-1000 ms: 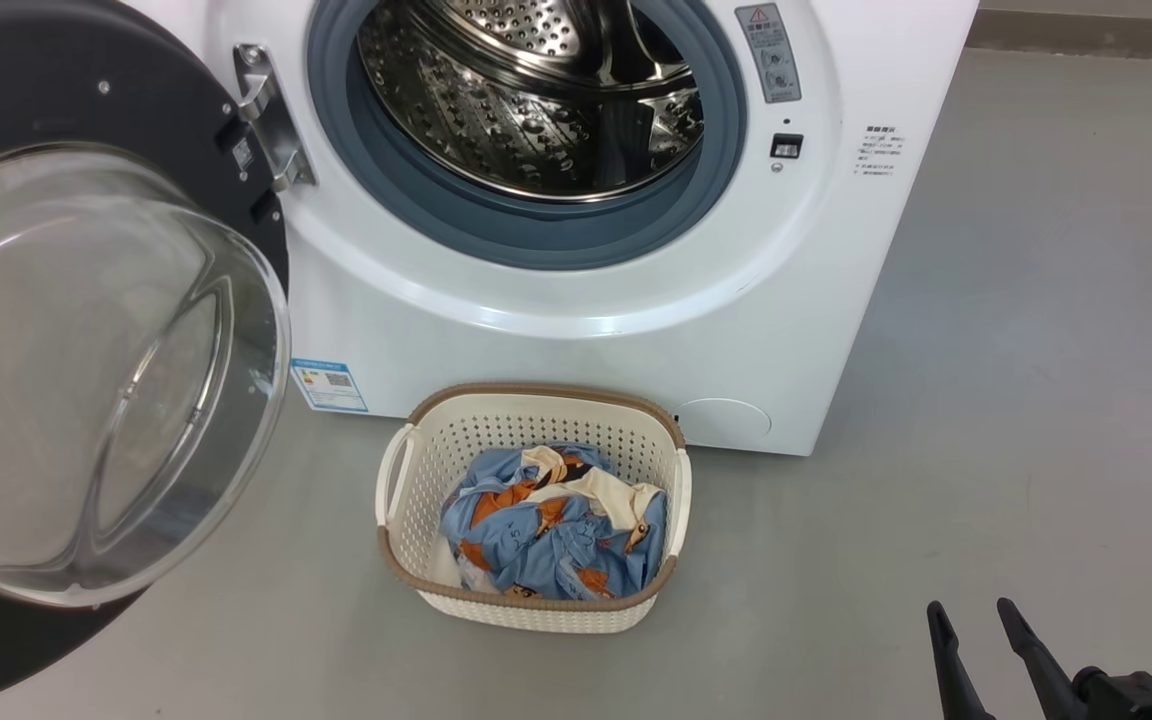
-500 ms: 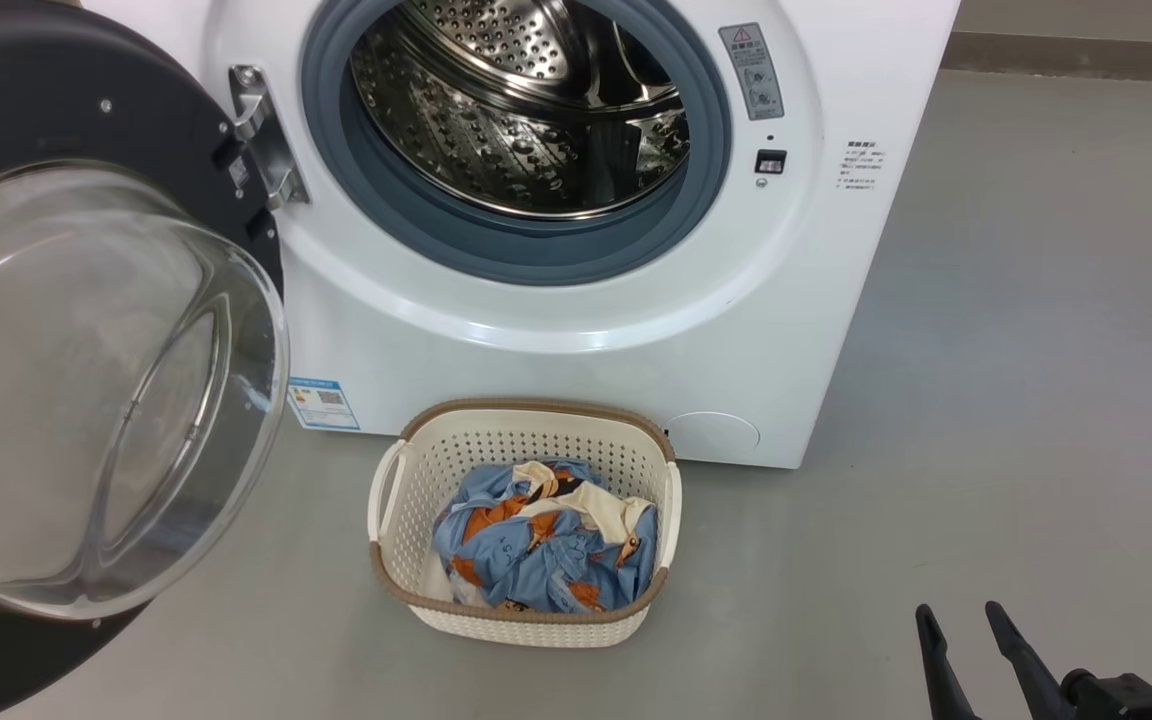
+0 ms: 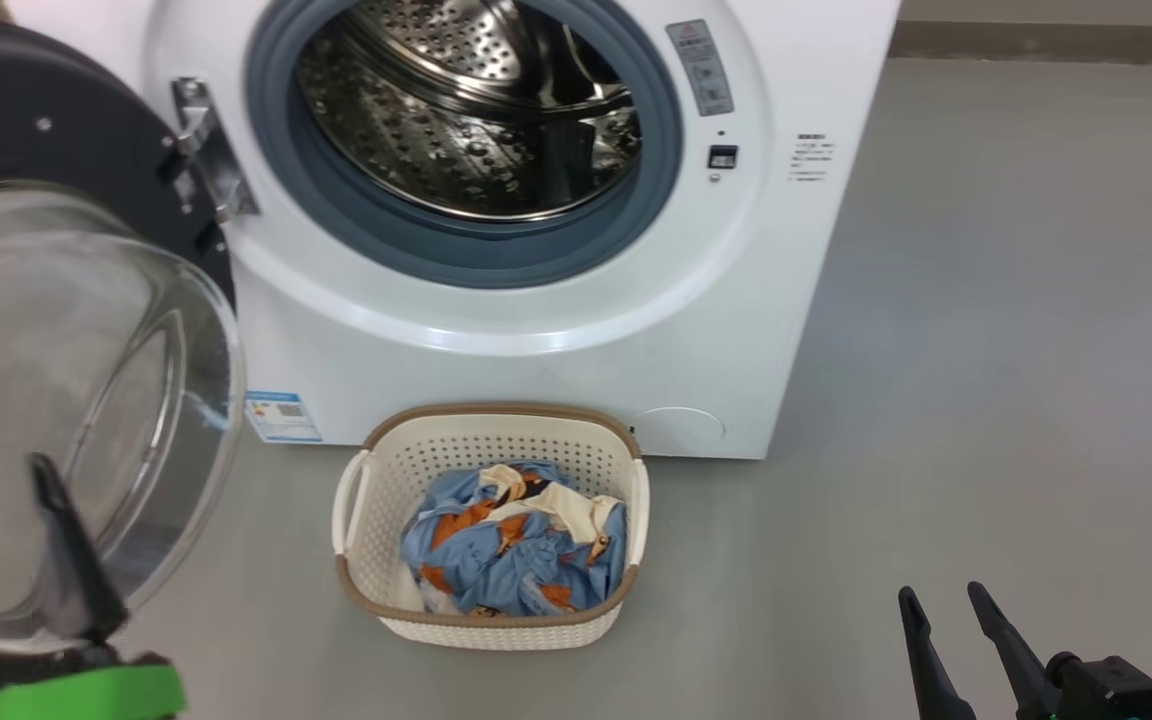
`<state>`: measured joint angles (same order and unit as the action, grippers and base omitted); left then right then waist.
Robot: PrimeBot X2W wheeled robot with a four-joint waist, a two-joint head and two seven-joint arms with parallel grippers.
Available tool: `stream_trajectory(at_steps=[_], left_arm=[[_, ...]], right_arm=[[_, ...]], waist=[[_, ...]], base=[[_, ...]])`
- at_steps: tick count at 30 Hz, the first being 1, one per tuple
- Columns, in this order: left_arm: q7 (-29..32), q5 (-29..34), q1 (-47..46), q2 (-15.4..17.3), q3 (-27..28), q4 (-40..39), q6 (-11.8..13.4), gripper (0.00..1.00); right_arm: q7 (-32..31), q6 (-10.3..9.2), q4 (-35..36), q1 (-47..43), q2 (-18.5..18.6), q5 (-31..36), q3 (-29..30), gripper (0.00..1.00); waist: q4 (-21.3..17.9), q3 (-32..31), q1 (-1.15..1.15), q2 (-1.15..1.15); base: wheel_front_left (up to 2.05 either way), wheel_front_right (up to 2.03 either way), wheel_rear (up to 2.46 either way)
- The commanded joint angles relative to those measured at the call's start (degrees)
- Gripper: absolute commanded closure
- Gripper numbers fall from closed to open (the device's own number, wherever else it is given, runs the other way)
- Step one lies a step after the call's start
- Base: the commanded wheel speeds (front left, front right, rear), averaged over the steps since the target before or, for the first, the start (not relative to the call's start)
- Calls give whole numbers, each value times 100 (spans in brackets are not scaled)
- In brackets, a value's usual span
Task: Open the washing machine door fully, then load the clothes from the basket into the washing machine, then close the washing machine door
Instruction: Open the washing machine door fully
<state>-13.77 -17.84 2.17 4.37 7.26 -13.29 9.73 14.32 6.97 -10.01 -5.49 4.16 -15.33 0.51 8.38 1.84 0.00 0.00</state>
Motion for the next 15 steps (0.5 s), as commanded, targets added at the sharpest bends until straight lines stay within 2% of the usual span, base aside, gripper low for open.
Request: stream_trajectory(at_steps=[1, 10, 15], left_arm=[[4, 53, -38, 69, 88, -81, -31, 0], [-68, -99, 395, 15, -398, 930, -547, 0], [-102, -205, 528, -11, -345, 1361, -655, 0]], right_arm=[[68, 52, 138, 199, 59, -86, -173, 0], [68, 52, 276, 315, 79, -69, -425, 0], [68, 52, 308, 323, 93, -65, -459, 0]], waist=[[-159, 18, 0, 0], [-747, 51, 0, 0], [-953, 27, 0, 0]], base=[[0, 0, 0], [0, 0, 0], [0, 0, 0]])
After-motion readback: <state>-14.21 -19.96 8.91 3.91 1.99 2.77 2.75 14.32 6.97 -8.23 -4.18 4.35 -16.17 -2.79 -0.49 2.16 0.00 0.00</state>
